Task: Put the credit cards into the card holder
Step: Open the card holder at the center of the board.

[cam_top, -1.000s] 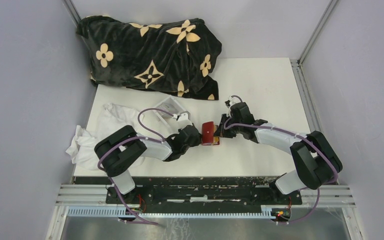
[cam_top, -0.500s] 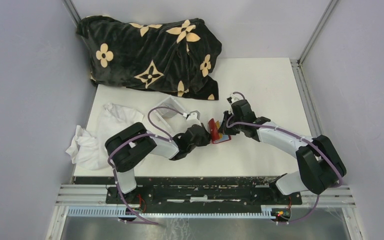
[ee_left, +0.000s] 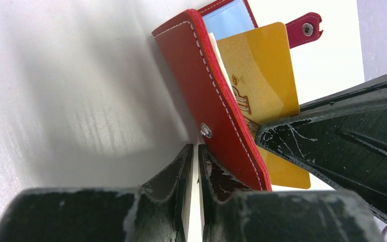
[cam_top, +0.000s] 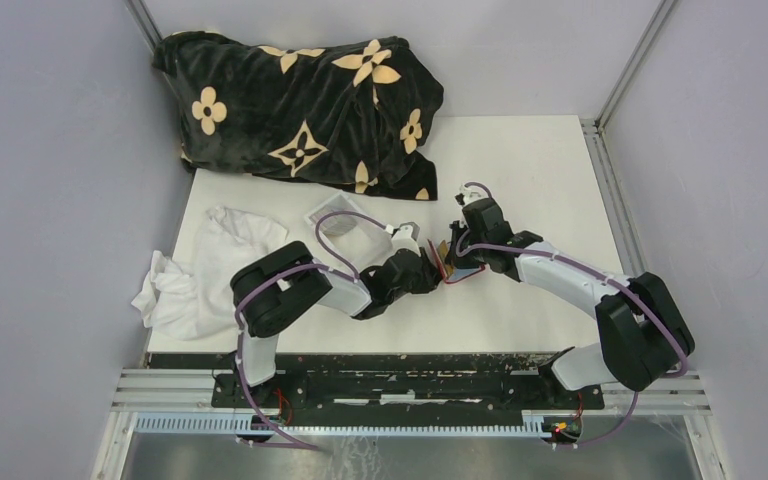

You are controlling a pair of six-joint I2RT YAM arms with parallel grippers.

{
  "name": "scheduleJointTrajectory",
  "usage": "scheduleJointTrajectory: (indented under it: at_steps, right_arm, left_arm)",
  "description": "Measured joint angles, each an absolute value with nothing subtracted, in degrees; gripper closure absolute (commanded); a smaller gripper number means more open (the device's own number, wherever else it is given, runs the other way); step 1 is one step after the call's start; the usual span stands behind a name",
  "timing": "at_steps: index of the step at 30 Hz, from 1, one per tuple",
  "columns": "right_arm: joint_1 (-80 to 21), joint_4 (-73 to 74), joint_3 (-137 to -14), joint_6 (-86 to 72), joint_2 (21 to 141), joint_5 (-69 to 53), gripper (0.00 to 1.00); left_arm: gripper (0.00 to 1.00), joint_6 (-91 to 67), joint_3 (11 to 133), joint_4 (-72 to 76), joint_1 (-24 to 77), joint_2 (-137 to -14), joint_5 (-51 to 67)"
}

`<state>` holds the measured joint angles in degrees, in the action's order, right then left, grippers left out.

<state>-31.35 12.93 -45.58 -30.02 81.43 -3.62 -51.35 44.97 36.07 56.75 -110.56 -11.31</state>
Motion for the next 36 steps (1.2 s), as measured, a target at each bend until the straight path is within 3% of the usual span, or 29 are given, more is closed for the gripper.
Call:
scheduleJointTrajectory:
  at_steps: [16,24,36]
  right_arm:
    - [-34.2,14.9,-46.2,-26.9,81.4,1.3,0.99]
    - [-36.4,15.6,-46.5,-26.6,83.4,2.5,0.99]
    - [-39.8,15.6,-47.1,-26.5,84.6,6.0,0.99]
  left_arm:
    - [0.76,-51.5,44.1,38.8,57.1,-111.3,-10.7]
    - [0.68,-51.6,42.6,29.7,60.8,-105.8,-16.2]
    - [0.66,-54.5,41.9,15.2,65.1,-98.9,-23.4]
